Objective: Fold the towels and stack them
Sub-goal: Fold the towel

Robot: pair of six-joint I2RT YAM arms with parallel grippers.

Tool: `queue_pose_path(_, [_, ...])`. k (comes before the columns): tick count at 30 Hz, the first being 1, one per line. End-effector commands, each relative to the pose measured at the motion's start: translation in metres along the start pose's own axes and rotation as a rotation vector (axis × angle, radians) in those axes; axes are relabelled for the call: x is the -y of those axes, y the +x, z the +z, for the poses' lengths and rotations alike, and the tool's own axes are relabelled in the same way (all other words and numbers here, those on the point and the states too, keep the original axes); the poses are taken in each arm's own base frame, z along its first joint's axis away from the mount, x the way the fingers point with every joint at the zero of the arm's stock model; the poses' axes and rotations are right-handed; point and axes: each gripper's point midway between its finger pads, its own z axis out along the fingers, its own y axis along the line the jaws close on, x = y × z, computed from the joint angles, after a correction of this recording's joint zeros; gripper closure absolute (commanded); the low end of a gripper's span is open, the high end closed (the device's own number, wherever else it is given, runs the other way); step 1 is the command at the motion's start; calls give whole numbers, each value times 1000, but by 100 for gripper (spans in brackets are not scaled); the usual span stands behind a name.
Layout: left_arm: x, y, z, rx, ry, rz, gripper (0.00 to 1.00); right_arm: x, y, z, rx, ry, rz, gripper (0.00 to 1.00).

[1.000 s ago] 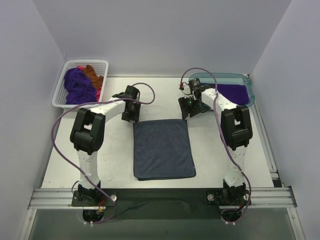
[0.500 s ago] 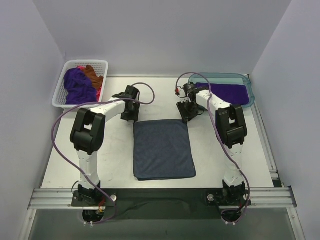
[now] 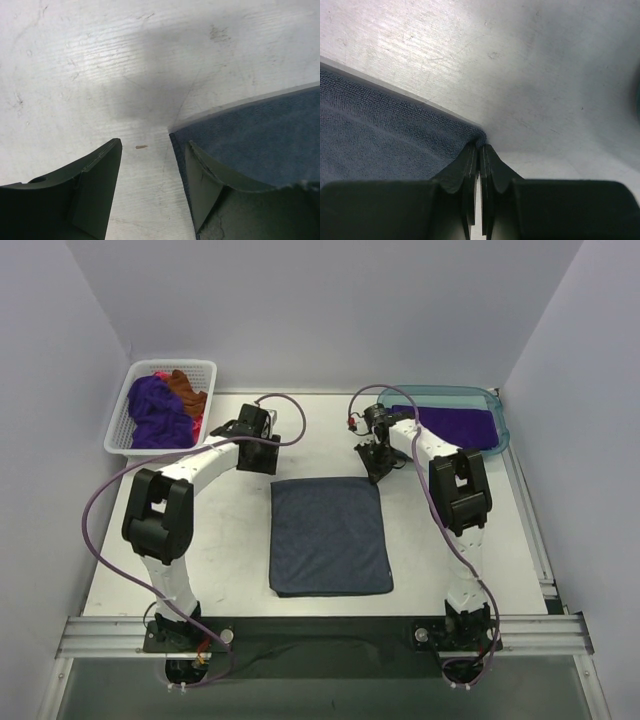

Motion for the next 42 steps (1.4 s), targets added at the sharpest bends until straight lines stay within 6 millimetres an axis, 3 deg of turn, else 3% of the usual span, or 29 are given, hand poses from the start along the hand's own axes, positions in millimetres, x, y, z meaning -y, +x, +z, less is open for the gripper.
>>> queue_pose_path(1, [15,-16,-6,65,97,19,36,-2,22,11,-101,4,-20,100])
queue_pose_path(5, [25,-14,-2,56,139,22,37,-2,23,11,-106,6,-21,100])
queue_pose_path(13, [18,19,19,-29,36,87,43,0,28,13,-121,19,-23,100])
queue_pose_path(20, [20,32,33,-75,9,122,43,1,28,12,-122,25,-25,100])
queue_pose_path(26, [6,45,49,-124,-68,125,43,3,32,14,-137,35,-29,100])
queue_pose_path(31, [1,67,61,-214,-89,139,46,6,35,14,-148,53,-38,100])
queue_pose_path(35, [2,76,63,-250,-77,140,57,6,38,15,-158,58,-46,100])
queue_pose_path(40, [2,75,63,-267,-54,140,82,6,39,15,-162,62,-54,100])
queue_pose_path(42, [2,75,64,-269,-46,137,87,6,39,15,-162,60,-55,100])
